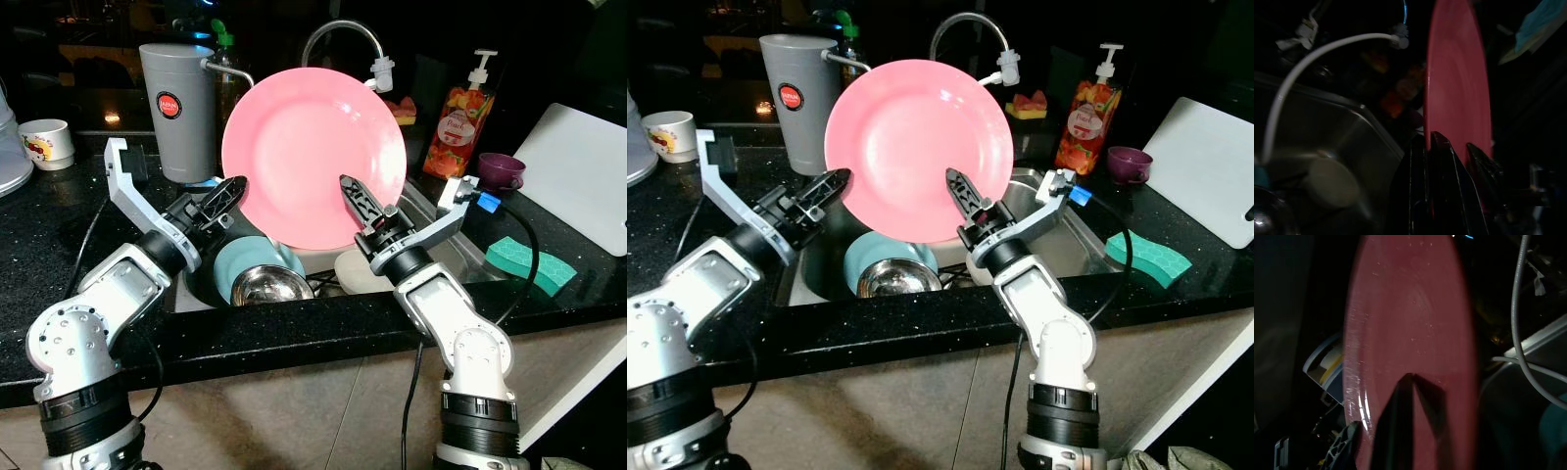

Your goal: Kitchen organization

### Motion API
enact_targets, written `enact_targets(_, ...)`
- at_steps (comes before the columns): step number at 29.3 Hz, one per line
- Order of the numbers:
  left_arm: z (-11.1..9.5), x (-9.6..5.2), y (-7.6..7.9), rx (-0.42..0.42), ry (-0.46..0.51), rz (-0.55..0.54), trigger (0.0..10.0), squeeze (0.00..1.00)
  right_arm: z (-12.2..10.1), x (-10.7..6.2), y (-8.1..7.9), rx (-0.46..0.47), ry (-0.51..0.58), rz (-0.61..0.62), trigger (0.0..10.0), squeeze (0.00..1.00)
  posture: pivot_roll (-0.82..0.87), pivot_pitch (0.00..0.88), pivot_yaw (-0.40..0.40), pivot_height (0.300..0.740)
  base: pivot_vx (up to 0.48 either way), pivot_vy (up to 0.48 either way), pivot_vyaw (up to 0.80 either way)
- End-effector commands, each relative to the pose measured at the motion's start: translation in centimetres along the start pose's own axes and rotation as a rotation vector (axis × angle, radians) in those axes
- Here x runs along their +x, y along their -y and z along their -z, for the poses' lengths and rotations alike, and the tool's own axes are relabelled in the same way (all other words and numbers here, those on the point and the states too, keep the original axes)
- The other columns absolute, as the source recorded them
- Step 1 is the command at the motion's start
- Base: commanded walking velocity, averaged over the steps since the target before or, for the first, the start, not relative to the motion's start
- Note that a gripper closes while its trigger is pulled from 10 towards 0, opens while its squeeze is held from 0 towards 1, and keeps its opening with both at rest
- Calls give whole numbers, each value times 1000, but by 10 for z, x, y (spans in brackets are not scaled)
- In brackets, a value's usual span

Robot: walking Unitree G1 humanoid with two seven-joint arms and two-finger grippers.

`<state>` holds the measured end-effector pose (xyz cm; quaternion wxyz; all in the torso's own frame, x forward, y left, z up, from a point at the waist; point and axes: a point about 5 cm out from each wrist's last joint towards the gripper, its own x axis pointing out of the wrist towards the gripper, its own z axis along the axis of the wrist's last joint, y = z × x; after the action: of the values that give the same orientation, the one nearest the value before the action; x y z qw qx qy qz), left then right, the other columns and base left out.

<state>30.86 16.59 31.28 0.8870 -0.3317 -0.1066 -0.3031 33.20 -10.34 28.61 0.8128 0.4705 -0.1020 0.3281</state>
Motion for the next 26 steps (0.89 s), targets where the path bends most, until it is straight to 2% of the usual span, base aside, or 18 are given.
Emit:
enact_targets(1,6,2,3,46,-33,0,10000,0,0,0,-4,-14,6,-19,0,0,147,93,-77,740,0,0,0)
enact_targets(5,7,3,5,112,-29,-10,10000,0,0,0,-4,-17,8,-20,0,0,147,93,-77,740,0,0,0)
enact_targets(11,7,3,5,109,-25,-12,10000,0,0,0,-3,-17,9,-19,0,0,147,93,-77,740,0,0,0)
enact_targets(12,7,3,3,104,-24,-21,10000,1000,1,0,0,-22,-1,4,0,0,147,93,-77,740,0,0,0)
enact_targets(13,7,3,3,104,-24,-21,10000,1000,1,0,0,-22,-1,4,0,0,147,93,-77,740,0,0,0)
enact_targets(14,8,4,3,105,-23,-24,10000,1000,2,0,1,-24,-5,17,4078,0,149,93,-77,740,0,0,0)
enact_targets(15,8,4,2,112,-23,-36,10000,1000,2,0,3,-25,-6,28,10000,0,149,93,-77,740,0,0,0)
enact_targets(16,8,4,2,112,-23,-36,10000,1000,2,0,3,-25,-6,28,10000,0,149,93,-77,740,0,0,0)
enact_targets(17,6,2,-3,113,-7,-72,10000,0,0,1,10,-42,11,83,10000,0,149,93,-77,740,0,0,0)
enact_targets(19,5,2,-5,112,1,-88,10000,0,-1,0,13,-54,22,114,10000,0,149,93,-77,740,0,0,0)
enact_targets(21,4,-1,-8,103,8,-99,10000,0,-3,0,24,-71,43,178,10000,0,149,93,-77,740,0,0,0)
enact_targets(24,4,-6,-10,98,12,-103,10000,0,-3,-1,40,-179,25,307,10000,0,149,93,-77,740,0,0,0)
enact_targets(26,6,-10,-11,97,1,-106,10000,0,-2,-3,54,-179,23,383,10000,0,153,97,-76,740,0,0,0)
